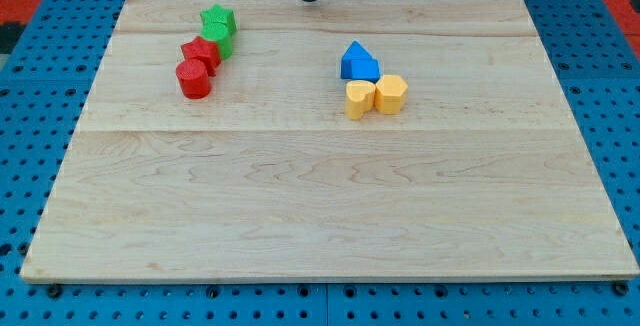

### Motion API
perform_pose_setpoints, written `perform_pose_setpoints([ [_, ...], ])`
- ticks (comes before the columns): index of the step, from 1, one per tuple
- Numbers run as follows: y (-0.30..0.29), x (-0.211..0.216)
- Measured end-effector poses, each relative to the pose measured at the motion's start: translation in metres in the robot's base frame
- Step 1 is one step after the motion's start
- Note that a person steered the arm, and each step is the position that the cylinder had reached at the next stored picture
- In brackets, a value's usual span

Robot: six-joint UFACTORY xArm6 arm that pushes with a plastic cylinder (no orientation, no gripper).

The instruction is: Place your arm to the top right of the green star

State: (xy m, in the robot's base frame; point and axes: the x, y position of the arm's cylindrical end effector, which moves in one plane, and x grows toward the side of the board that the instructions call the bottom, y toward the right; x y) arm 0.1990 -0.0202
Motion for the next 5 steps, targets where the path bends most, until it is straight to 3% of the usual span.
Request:
perform_pose_setpoints([
  [1,-0.007,0.025],
  [3,-0.016,0.030],
  [5,-0.066,0.030],
])
